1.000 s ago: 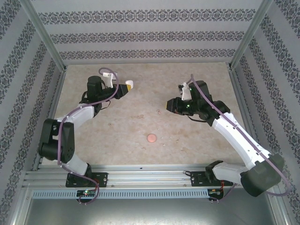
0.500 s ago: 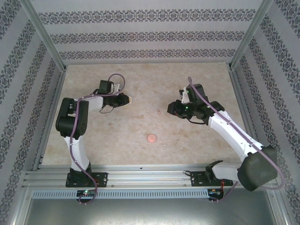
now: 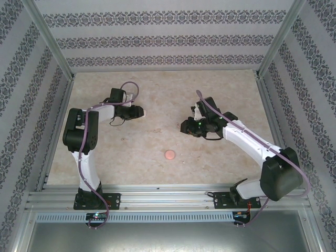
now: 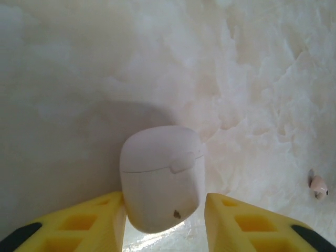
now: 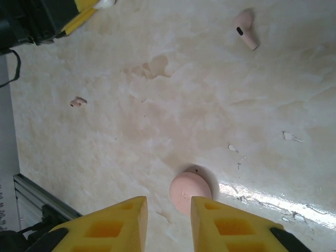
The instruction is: Insert the wireless bluetooth earbuds into the charging case
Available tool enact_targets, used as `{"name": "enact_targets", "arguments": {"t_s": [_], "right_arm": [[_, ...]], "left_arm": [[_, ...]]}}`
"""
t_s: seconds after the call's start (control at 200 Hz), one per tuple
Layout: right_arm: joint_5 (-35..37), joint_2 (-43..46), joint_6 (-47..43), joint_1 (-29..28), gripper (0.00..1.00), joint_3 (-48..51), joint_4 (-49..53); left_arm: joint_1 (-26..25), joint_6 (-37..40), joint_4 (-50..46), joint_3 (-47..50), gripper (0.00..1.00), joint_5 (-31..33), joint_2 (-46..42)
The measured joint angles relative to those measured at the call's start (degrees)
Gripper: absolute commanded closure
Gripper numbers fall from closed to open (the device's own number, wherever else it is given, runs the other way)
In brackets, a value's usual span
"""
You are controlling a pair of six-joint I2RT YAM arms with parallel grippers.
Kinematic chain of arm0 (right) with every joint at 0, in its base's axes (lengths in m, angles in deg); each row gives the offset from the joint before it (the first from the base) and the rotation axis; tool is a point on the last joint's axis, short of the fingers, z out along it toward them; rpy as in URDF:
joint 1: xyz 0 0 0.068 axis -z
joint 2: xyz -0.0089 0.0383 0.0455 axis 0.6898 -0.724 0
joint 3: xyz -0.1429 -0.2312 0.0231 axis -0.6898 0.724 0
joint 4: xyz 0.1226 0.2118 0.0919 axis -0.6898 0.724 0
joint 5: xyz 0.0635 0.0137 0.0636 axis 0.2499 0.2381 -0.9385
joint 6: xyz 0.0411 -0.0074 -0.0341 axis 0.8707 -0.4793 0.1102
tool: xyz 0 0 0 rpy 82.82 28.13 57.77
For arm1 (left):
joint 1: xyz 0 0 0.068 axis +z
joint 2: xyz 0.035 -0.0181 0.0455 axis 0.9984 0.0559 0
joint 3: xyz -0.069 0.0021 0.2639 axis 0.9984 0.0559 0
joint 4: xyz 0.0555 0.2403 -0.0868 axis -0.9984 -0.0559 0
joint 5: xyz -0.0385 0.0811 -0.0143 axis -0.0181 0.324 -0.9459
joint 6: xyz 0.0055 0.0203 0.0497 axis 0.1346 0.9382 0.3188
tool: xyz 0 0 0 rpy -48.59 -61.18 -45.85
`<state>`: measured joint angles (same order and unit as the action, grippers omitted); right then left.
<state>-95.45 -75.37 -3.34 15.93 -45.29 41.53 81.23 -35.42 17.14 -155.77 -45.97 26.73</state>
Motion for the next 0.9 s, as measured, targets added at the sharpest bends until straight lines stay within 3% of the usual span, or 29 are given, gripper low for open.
{"name": "enact_targets", "arguments": {"t_s": [0.28,0.485,0.739,0.904], "right_arm": [[2.1,-0.8,-0.1,-2.6,0.66,-2.1,1.0],[5.9,-0.8,-0.7,-7.0,0.61,-2.1,4.3],[10.1,-3.2,-1.0,-14.0,0.52,-2.2,6.9],[11.7,-9.7,-2.0,-18.3,0.49,-4.7,9.2]], "left_arm": [[0.5,3.1,-4.6,-0.9,0.48,2.3,-1.2],[0.5,5.2,-8.1,-0.1,0.48,4.0,-8.6],[-0.2,4.3,-8.3,9.7,0.48,4.3,-22.8],[-5.2,1.7,-8.0,19.3,0.48,6.0,-31.0]]}}
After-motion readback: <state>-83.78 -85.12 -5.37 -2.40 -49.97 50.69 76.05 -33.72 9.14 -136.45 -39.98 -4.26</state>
